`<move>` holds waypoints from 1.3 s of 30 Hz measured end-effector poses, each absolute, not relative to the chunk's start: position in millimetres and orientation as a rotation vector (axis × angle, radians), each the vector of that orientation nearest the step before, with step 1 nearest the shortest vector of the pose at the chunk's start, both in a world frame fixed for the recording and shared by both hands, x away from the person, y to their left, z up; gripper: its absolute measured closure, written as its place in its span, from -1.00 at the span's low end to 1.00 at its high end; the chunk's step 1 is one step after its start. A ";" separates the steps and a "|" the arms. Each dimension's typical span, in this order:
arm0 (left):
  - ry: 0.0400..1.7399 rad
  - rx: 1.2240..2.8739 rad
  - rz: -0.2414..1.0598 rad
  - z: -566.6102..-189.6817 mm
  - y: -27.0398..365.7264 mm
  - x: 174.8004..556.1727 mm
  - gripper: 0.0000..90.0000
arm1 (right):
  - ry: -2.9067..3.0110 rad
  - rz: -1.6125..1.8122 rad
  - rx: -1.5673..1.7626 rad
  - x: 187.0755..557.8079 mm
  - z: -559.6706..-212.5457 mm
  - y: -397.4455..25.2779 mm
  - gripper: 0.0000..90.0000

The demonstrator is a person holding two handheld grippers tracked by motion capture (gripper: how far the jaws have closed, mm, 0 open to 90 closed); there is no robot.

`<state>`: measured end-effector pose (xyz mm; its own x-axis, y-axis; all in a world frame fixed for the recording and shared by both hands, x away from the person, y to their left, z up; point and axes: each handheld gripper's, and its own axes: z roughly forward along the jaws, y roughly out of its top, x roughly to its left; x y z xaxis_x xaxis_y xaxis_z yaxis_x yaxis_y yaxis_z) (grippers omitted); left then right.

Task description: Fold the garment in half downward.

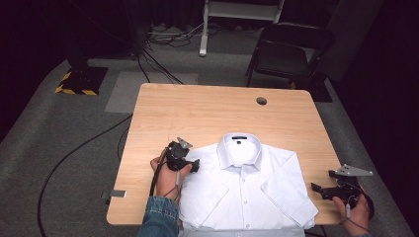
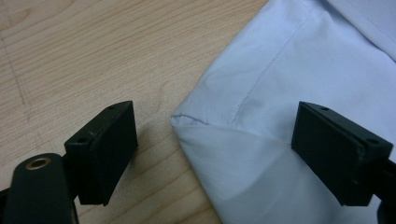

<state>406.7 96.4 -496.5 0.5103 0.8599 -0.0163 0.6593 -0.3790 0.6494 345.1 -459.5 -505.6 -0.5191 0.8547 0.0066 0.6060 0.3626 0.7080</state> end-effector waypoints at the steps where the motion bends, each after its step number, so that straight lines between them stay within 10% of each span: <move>1: 1.227 2.157 0.439 -496.8 95.9 407.1 -0.67 | 2.266 0.946 1.279 345.1 -505.6 -459.5 -1.00; 7: 1.198 2.154 0.441 -496.4 95.2 405.1 -0.55 | 2.267 0.945 1.279 345.1 -505.6 -459.4 -1.00; 18: 1.128 2.143 0.420 -494.2 88.6 396.3 0.67 | 2.265 0.940 1.282 345.6 -505.4 -458.4 -1.00; 39: 1.089 2.072 0.443 -502.0 92.6 390.2 0.76 | 2.268 0.954 1.269 350.4 -504.3 -455.2 -0.89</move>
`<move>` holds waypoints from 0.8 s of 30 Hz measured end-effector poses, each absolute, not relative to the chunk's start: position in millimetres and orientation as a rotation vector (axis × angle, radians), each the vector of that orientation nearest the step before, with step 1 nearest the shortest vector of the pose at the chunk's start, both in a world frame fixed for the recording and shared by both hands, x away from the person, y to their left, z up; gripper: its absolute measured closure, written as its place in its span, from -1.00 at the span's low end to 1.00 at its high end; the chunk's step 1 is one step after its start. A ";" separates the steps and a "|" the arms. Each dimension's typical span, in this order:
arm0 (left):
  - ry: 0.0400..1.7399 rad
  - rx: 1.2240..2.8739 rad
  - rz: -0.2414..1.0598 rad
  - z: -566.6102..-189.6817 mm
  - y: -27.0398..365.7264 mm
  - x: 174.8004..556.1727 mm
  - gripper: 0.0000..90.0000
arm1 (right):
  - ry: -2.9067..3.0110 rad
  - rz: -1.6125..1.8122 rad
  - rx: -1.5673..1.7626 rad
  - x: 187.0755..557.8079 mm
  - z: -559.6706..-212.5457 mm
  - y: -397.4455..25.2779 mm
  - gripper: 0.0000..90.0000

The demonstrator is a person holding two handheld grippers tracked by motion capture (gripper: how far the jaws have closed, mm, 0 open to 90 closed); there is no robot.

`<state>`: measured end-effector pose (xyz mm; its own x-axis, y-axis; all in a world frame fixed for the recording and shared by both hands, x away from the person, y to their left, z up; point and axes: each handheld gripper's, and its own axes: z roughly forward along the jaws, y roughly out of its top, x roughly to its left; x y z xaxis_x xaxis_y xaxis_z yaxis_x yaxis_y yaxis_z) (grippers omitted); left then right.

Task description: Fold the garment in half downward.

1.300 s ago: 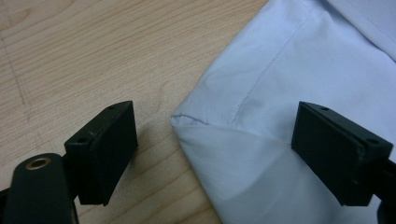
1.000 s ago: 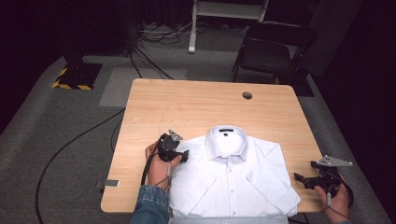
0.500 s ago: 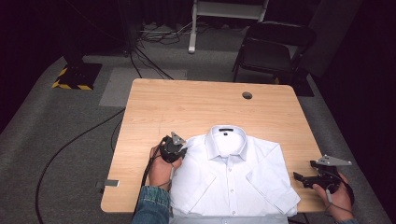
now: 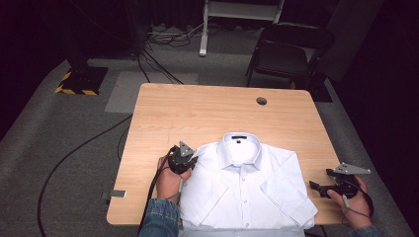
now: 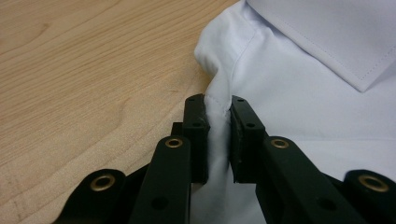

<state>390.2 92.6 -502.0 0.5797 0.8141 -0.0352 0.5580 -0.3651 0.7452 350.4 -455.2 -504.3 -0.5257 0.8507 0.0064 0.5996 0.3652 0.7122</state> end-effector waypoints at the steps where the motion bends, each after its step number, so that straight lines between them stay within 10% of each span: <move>1: 1.088 2.072 0.445 -502.1 92.5 390.1 0.76 | 2.267 0.955 1.269 350.3 -503.8 -455.5 -0.88; 24: 1.063 2.097 0.486 -502.2 90.4 388.2 0.72 | 2.223 1.010 1.181 369.6 -451.5 -437.6 -0.84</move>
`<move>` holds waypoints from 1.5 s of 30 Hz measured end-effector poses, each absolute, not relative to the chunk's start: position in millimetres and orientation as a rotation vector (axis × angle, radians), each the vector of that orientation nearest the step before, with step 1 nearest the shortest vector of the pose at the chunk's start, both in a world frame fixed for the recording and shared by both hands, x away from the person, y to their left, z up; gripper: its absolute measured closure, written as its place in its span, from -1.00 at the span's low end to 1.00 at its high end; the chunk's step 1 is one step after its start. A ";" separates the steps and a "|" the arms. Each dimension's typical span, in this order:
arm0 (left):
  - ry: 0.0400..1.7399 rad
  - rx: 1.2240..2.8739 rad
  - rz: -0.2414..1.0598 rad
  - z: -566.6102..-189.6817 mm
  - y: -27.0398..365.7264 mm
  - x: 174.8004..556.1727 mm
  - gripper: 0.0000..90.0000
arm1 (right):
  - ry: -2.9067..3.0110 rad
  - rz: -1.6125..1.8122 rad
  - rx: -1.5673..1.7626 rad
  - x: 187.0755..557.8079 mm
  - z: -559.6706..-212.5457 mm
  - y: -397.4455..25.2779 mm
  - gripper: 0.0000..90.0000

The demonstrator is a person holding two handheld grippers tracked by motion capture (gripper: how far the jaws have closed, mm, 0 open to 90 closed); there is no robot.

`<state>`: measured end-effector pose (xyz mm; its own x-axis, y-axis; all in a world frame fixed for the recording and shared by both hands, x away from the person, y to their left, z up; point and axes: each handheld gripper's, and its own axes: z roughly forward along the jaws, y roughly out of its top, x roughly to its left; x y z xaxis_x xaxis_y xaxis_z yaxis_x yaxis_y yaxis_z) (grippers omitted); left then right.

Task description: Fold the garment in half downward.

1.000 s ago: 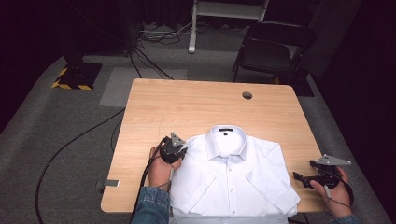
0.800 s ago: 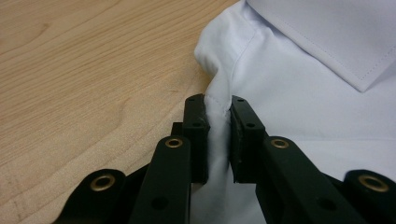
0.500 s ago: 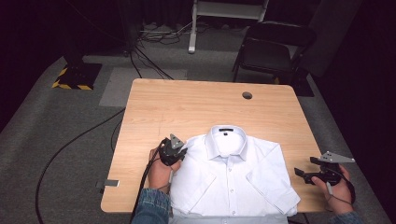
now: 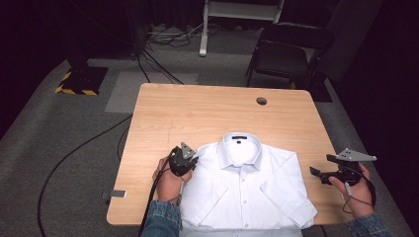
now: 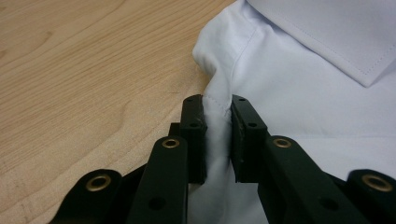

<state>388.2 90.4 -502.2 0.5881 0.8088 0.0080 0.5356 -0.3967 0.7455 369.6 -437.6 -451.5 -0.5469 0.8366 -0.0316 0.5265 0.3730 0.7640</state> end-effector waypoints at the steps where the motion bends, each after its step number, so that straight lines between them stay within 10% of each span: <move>1: 1.068 2.092 0.478 -502.2 90.7 388.5 0.72 | 2.220 1.011 1.178 370.9 -449.6 -436.4 -0.84; 45: 1.054 2.106 0.517 -502.3 88.2 386.5 0.70 | 2.167 0.784 1.254 441.4 -483.3 -404.2 -0.76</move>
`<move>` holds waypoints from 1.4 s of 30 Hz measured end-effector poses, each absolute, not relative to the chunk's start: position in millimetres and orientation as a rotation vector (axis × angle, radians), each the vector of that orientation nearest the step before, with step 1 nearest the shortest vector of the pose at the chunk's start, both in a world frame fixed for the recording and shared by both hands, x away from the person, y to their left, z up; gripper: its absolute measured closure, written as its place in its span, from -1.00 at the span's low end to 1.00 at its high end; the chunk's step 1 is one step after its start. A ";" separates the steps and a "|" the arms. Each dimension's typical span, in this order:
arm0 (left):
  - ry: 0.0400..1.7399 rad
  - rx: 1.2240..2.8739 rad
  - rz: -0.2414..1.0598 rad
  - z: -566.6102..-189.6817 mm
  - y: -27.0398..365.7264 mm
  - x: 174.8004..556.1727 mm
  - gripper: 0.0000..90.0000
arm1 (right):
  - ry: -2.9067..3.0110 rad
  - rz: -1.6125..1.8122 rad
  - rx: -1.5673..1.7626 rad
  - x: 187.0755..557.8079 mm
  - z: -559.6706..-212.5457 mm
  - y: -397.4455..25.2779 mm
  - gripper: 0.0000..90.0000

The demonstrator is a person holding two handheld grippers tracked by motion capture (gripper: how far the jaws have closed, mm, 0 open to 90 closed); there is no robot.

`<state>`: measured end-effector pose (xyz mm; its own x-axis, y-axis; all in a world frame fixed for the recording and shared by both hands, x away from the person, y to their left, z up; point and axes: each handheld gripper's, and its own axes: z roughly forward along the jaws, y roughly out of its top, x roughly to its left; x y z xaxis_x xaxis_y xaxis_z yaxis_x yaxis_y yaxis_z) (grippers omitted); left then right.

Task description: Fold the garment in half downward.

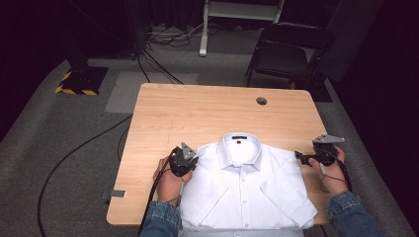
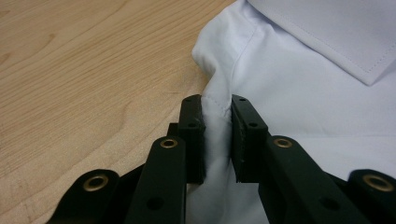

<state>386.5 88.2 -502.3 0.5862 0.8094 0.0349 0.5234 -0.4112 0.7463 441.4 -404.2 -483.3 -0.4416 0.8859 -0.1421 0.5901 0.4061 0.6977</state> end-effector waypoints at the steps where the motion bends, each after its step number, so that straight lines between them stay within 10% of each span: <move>1: 1.055 2.105 0.516 -502.3 88.1 386.5 0.70 | 2.170 0.771 1.258 442.3 -484.7 -403.7 -0.76; 42: 1.057 2.103 0.505 -502.2 88.9 387.0 0.69 | 2.274 0.914 1.209 434.1 -477.7 -387.8 -0.79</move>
<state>387.0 88.9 -502.2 0.5871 0.8091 0.0250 0.5279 -0.4061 0.7459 434.1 -387.8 -477.7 -0.5423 0.8389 -0.0468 0.5732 0.4101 0.7094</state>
